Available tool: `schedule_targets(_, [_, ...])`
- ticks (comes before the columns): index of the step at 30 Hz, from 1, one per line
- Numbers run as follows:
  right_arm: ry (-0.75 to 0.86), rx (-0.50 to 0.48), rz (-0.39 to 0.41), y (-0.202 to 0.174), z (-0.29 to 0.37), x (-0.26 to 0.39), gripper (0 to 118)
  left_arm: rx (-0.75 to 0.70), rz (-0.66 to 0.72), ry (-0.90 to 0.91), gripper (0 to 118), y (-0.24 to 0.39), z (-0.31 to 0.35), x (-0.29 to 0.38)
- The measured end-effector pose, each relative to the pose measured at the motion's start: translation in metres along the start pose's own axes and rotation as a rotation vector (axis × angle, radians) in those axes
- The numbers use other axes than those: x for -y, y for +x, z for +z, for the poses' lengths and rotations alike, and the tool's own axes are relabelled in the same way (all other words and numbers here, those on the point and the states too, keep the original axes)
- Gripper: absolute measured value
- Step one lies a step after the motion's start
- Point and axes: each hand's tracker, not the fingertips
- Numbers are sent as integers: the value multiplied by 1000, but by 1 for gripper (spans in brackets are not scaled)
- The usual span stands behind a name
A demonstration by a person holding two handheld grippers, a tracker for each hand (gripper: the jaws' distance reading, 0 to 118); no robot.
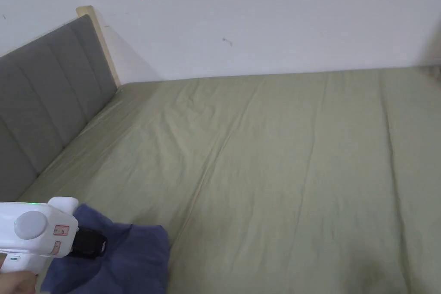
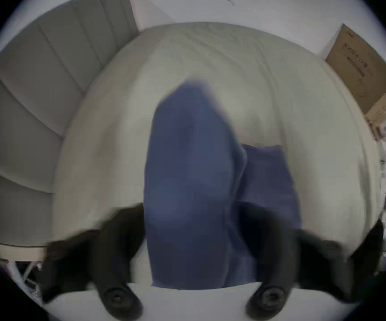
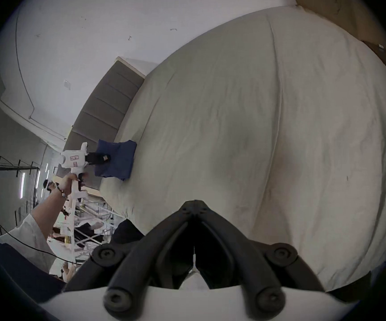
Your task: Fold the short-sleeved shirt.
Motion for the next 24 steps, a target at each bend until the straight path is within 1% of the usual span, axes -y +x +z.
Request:
schedule_targets(1, [0,2,1,0,0,1,0,-43,-19,22,113,-4,4,1])
schedule_targets(2, [2,6,4,1,1,0,0,-67,-22,55,111,-7,10,0])
schedule_targets(5, [26,31,33,-3,3,-2,0,-139,-17,98,111,-10,28,2])
schedule_targets(7, [58,50,63,-6,7,-5,0,-177,-66,158,111,-3,45,6])
schedule_targets(9, [92,47,78,-11,11,-7,0,-216,-133,206,111,14,63,11])
schedule_targets(10, [114,43,86,-14,14,-8,0,-214,-154,228,111,26,73,14])
schedule_targets(12, [149,47,109,-22,18,-11,0,-126,-153,244,109,49,90,18])
schedule_targets(13, [161,46,119,-26,20,-12,0,-47,-143,234,103,61,96,20])
schedule_targets(14, [167,48,127,-30,22,-14,0,22,-132,226,80,76,103,22])
schedule_targets(15, [172,50,136,-34,24,-16,0,69,-121,232,48,90,108,24])
schedule_targets(16, [175,54,145,-39,26,-18,0,117,-103,240,9,107,114,26])
schedule_targets(17, [177,58,153,-45,28,-20,0,154,-91,239,0,120,114,25])
schedule_targets(19, [178,92,171,-54,33,-25,0,188,-62,274,0,149,120,23])
schedule_targets(22, [179,197,186,-69,42,-34,0,285,-4,365,0,190,136,18])
schedule_targets(24, [201,235,179,-77,49,-41,0,292,41,428,0,211,148,10])
